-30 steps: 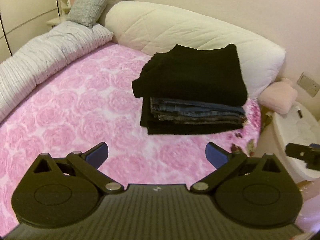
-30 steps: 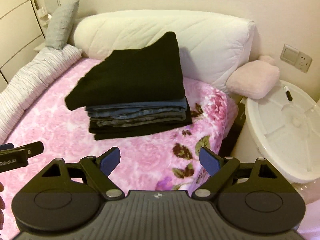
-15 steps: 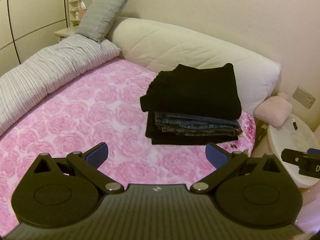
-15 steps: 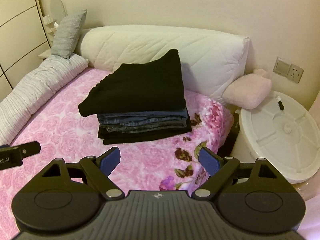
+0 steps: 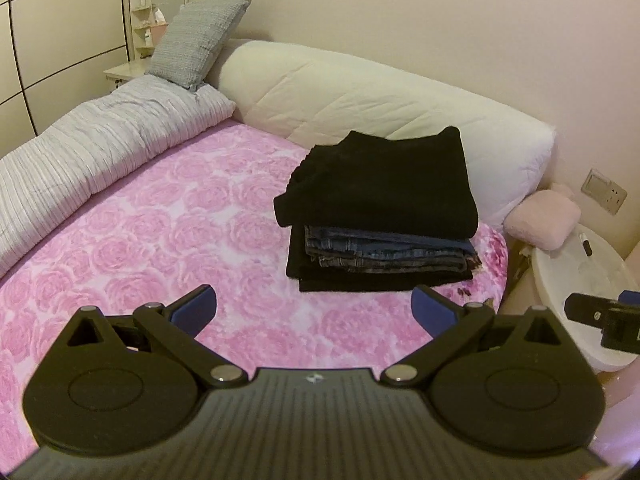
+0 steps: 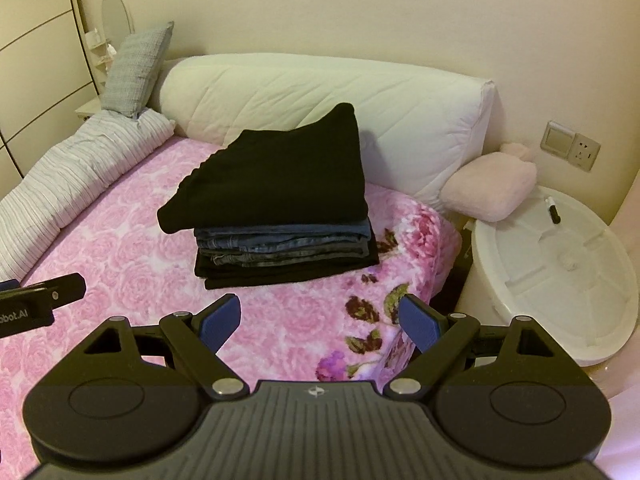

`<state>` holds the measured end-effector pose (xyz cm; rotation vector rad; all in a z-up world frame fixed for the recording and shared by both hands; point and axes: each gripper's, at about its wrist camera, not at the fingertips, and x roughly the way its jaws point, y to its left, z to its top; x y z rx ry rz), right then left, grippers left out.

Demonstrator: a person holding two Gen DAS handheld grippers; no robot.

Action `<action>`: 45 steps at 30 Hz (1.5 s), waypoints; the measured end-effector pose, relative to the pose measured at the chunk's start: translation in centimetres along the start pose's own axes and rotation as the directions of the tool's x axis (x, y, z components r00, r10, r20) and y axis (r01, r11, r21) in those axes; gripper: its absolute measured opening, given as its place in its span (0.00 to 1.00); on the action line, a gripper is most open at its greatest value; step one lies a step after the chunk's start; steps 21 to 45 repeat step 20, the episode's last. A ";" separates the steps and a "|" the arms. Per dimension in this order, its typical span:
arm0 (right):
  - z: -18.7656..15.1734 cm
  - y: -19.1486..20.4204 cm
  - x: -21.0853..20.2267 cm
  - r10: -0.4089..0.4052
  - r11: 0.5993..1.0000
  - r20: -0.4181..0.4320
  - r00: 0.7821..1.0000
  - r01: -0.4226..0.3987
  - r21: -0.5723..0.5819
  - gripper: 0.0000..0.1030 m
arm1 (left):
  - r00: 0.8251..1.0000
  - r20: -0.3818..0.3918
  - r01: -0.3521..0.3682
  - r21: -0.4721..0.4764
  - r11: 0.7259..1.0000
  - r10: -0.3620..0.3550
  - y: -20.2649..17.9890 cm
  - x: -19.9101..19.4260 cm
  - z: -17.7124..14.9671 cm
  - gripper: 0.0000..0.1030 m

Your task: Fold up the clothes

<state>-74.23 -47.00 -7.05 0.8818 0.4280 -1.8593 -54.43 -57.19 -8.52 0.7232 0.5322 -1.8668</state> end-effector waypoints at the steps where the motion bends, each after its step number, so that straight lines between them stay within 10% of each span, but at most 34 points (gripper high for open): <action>1: 0.0 0.1 -0.1 -0.001 1.000 0.001 1.000 0.001 -0.001 0.86 | 1.000 -0.005 0.001 0.003 1.000 -0.001 0.0 0.1 0.0 0.99; 45: -0.3 1.4 -0.6 0.004 1.000 -0.001 1.000 -0.004 -0.005 0.86 | 1.000 0.000 -0.008 0.055 0.998 0.008 -0.2 0.0 -0.4 0.99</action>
